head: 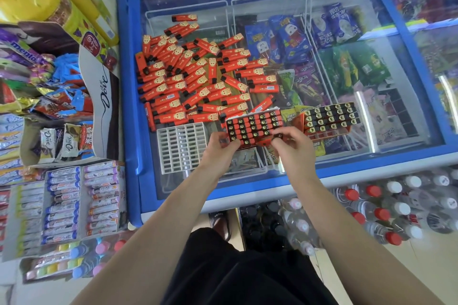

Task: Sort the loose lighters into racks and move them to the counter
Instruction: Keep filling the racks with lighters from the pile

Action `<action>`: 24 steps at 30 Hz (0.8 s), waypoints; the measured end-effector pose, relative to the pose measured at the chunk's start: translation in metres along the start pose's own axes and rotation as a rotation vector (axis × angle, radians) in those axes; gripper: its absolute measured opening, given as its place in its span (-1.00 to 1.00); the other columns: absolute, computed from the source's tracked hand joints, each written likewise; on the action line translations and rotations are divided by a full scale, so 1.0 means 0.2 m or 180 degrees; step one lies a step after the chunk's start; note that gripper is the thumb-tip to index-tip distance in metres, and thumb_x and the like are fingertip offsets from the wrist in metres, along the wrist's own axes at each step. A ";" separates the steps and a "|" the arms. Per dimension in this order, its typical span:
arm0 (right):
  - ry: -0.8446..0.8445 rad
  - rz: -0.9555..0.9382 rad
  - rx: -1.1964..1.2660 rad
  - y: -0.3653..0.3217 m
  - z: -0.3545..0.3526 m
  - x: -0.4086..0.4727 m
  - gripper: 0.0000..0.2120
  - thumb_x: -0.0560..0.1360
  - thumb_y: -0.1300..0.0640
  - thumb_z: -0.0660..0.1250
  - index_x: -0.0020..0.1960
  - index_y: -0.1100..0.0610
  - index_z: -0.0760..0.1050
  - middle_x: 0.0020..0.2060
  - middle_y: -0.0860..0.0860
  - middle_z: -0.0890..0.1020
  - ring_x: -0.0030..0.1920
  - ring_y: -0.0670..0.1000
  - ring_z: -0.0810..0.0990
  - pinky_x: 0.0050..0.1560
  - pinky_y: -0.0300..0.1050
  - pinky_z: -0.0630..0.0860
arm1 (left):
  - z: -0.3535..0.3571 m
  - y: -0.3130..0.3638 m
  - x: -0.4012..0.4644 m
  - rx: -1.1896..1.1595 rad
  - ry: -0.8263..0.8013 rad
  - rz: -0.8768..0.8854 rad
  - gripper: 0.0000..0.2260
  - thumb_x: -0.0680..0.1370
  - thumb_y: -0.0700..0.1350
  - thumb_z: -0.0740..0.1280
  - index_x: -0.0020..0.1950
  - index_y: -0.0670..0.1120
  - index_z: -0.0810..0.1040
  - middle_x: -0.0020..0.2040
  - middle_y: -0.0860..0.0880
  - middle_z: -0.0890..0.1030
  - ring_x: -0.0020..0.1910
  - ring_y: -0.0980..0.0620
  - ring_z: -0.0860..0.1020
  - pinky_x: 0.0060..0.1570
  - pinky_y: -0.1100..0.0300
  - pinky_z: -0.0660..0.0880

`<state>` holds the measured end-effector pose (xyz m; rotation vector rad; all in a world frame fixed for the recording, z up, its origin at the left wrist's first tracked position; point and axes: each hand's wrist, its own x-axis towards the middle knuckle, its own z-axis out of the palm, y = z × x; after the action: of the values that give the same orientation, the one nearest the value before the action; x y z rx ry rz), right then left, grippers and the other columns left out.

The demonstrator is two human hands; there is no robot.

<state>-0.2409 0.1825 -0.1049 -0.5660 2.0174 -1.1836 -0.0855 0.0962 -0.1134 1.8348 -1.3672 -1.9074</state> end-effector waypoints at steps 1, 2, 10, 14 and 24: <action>-0.0064 -0.0162 -0.0194 0.00 0.01 -0.01 -0.77 0.50 0.30 0.39 0.05 0.02 0.66 -0.01 -0.01 0.66 -0.11 -0.16 0.61 -0.03 -0.26 0.53 | 0.00 0.00 0.00 0.0020 -0.0007 0.0015 -0.61 0.67 0.06 0.34 0.45 0.02 0.33 0.14 0.12 0.52 0.15 0.06 0.57 -0.08 0.18 0.46; -0.0118 -0.0318 -0.0370 -0.01 0.03 -0.01 -0.76 0.51 0.31 0.39 0.08 0.04 0.67 0.02 -0.03 0.63 -0.10 -0.25 0.59 -0.05 -0.40 0.48 | 0.00 0.00 0.00 0.0040 -0.0010 0.0035 -0.60 0.67 0.05 0.34 0.46 0.02 0.33 0.12 0.13 0.52 0.15 0.07 0.56 -0.09 0.19 0.45; -0.0153 -0.0027 -0.0140 0.07 0.13 -0.07 -0.87 0.59 0.24 0.38 0.12 0.11 0.58 0.04 0.01 0.65 0.01 -0.02 0.68 0.06 -0.24 0.60 | -0.01 -0.02 0.01 0.0111 0.0009 0.0062 -0.66 0.66 0.05 0.35 0.39 0.04 0.35 0.21 0.02 0.58 0.17 -0.02 0.62 0.26 -0.12 0.58; 0.0001 0.1058 0.1005 0.04 0.15 -0.04 -0.88 0.55 0.23 0.45 -0.01 0.11 0.51 -0.12 0.12 0.67 -0.19 0.09 0.68 -0.14 -0.07 0.66 | -0.01 -0.01 0.01 0.0160 -0.0012 0.0084 -0.67 0.66 0.06 0.36 0.37 0.05 0.35 0.19 0.02 0.60 0.15 -0.03 0.62 0.27 -0.14 0.57; 0.0222 -0.0042 -0.0604 -0.08 0.12 -0.04 -0.77 0.52 0.12 0.38 -0.18 0.19 0.39 -0.34 0.04 0.47 -0.34 -0.04 0.38 -0.25 -0.12 0.37 | -0.10 0.03 0.00 0.0414 -0.0063 0.0177 -0.67 0.69 0.11 0.28 0.38 0.01 0.36 0.08 0.10 0.57 -0.09 0.09 0.58 -0.07 0.12 0.51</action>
<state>-0.2178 0.1674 -0.0956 -0.6391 2.2038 -1.0387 -0.0712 0.0833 -0.1062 1.8181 -1.5662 -1.8545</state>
